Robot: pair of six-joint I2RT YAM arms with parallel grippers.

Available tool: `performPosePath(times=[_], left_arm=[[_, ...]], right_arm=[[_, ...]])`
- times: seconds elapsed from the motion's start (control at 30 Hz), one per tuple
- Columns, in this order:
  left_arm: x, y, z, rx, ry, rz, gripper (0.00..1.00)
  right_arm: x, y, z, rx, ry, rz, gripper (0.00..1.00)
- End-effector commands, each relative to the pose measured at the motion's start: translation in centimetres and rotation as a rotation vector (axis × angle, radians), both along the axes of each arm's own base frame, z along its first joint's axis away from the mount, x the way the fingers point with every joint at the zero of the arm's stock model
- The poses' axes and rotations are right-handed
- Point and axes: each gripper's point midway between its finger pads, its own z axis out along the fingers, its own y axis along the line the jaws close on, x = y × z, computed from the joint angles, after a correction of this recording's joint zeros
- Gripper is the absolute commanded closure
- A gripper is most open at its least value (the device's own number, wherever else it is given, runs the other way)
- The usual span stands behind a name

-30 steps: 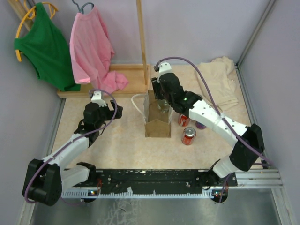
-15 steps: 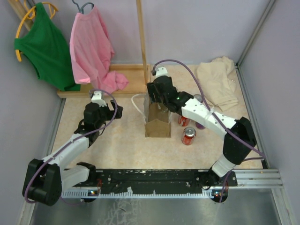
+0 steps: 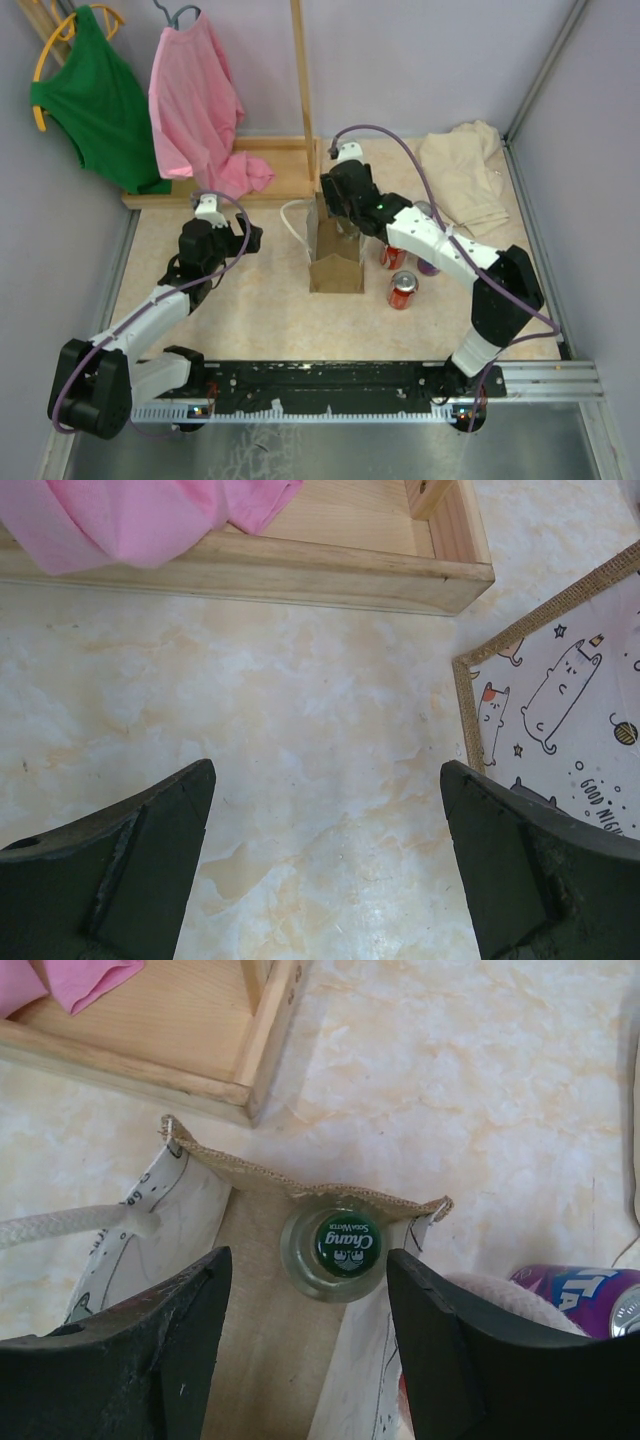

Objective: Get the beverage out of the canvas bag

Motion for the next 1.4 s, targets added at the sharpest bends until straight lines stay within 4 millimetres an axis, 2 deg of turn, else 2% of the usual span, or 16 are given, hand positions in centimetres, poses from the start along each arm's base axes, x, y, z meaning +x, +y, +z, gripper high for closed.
performPosePath(times=[0.0,0.2,0.27,0.43,0.73,0.93,1.2,1.37], left_arm=[[0.3,-0.3,1.2,-0.011,-0.033,-0.005,0.0],[0.2,-0.3,1.1,-0.013,-0.03,-0.006,0.0],[0.2,-0.3,1.2,-0.012,-0.032,-0.005,0.0],[0.2,-0.2,1.2,-0.01,-0.034,-0.002,0.0],[0.2,-0.3,1.2,-0.011,-0.033,-0.005,0.0],[0.2,-0.3,1.1,-0.012,-0.03,-0.008,0.0],[0.1,-0.4,0.9,-0.012,-0.028,-0.01,0.0],[0.1,-0.4,0.9,-0.011,-0.028,-0.01,0.0]], right_arm=[[0.8,-0.4,0.3,0.016,-0.029,-0.043,0.37],[1.1,-0.4,-0.7,0.009,-0.012,-0.044,0.37],[1.4,-0.3,-2.2,-0.009,0.013,-0.044,0.37],[1.7,-0.4,-3.7,-0.023,0.037,-0.054,0.37],[2.2,-1.0,-5.3,-0.033,0.048,-0.086,0.38],[2.9,-0.7,-6.4,-0.025,0.062,-0.096,0.38],[3.3,-0.2,-8.5,-0.04,0.1,-0.101,0.3],[3.2,-0.5,-9.8,-0.068,0.124,-0.11,0.23]])
